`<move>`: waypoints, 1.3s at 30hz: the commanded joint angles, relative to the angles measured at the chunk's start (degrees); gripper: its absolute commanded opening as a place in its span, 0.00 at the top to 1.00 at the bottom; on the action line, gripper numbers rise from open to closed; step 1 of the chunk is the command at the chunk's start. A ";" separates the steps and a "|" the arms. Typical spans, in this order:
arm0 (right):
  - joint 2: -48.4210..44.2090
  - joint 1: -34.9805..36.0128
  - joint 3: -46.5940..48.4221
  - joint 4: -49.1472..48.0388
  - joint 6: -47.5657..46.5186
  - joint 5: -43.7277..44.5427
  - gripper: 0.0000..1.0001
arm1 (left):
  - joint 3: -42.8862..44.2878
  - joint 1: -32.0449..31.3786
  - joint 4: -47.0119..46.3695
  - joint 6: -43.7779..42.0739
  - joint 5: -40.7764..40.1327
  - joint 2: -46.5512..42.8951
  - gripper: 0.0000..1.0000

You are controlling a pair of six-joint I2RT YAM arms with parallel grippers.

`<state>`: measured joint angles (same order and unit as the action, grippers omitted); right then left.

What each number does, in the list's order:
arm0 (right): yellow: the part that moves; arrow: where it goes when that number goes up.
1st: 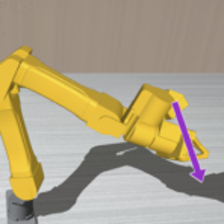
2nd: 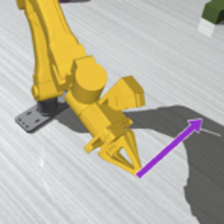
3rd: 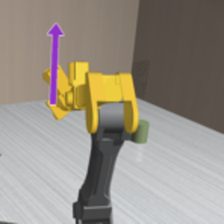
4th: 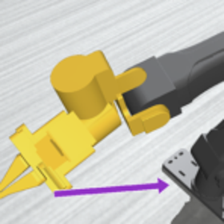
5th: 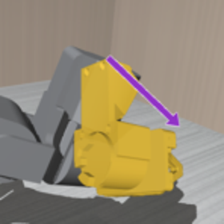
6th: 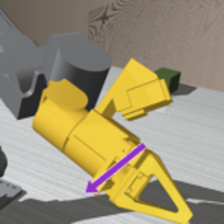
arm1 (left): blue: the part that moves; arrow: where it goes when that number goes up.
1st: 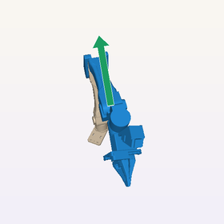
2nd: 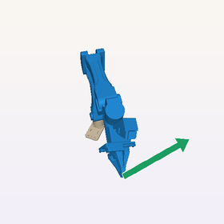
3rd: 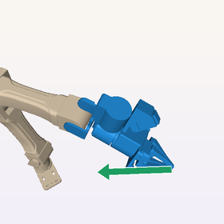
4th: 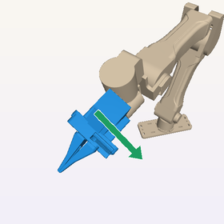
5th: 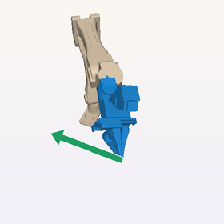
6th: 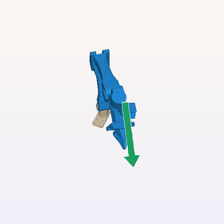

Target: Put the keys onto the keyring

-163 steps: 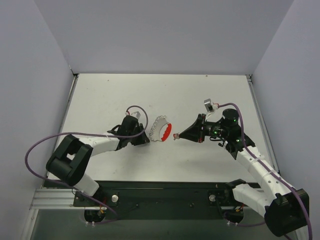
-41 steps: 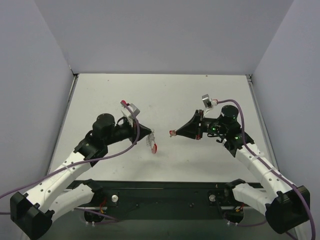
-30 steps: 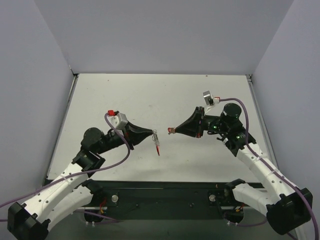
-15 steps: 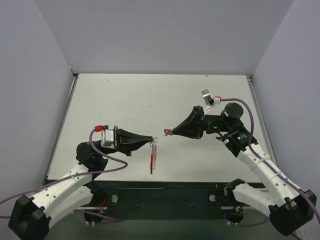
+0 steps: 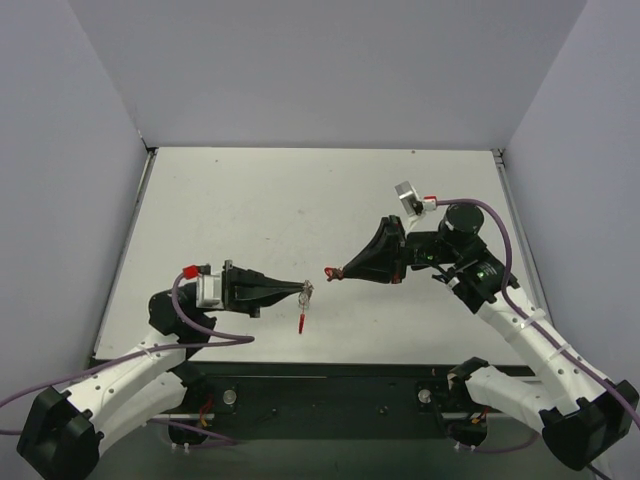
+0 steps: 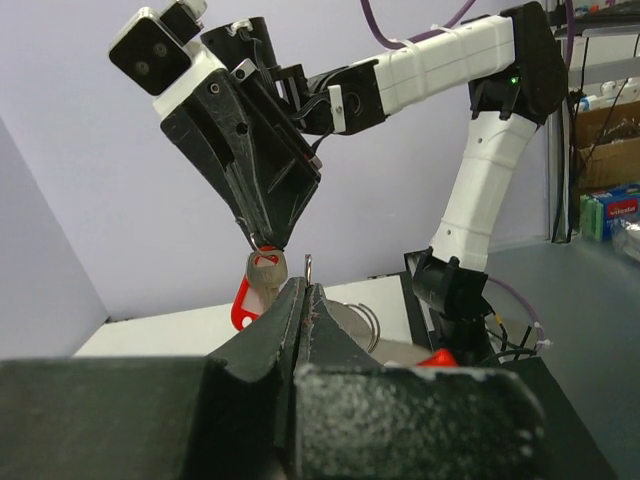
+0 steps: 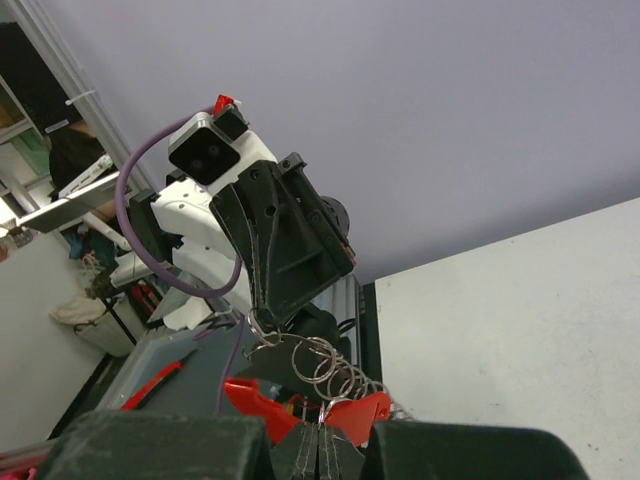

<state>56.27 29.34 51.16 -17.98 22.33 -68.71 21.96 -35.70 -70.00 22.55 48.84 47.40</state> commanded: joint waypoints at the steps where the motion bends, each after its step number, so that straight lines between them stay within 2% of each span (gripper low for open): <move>1: -0.11 0.45 3.34 -0.22 -3.78 -3.27 1.00 | 2.03 -0.59 1.42 -4.43 1.61 -2.56 1.00; 8: 0.68 0.45 4.48 6.63 -8.79 -2.49 1.00 | 5.37 -1.12 23.55 -14.88 -0.59 -5.56 1.00; 13: 0.59 0.54 4.04 7.17 -8.88 -2.75 1.00 | 5.38 -1.47 29.74 -18.32 -0.24 -7.66 1.00; 18: 1.30 1.85 4.92 7.25 -8.70 -4.15 1.00 | 3.89 -2.26 27.11 -19.73 -0.41 -8.90 1.00; 25: 2.44 4.05 6.94 12.43 -11.95 -4.59 1.00 | 0.55 -3.76 13.25 -18.16 1.79 -7.58 1.00; 28: 2.18 4.76 7.55 13.58 -12.48 -4.59 1.00 | 0.11 -4.37 10.42 -17.54 2.40 -7.41 1.00; 39: 4.02 8.36 9.75 17.63 -15.12 -4.86 1.00 | 1.07 -7.10 9.88 -18.85 2.31 -7.32 1.00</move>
<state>59.75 36.82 58.72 0.03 9.93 -71.18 21.58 -41.85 -56.40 4.64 50.87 40.25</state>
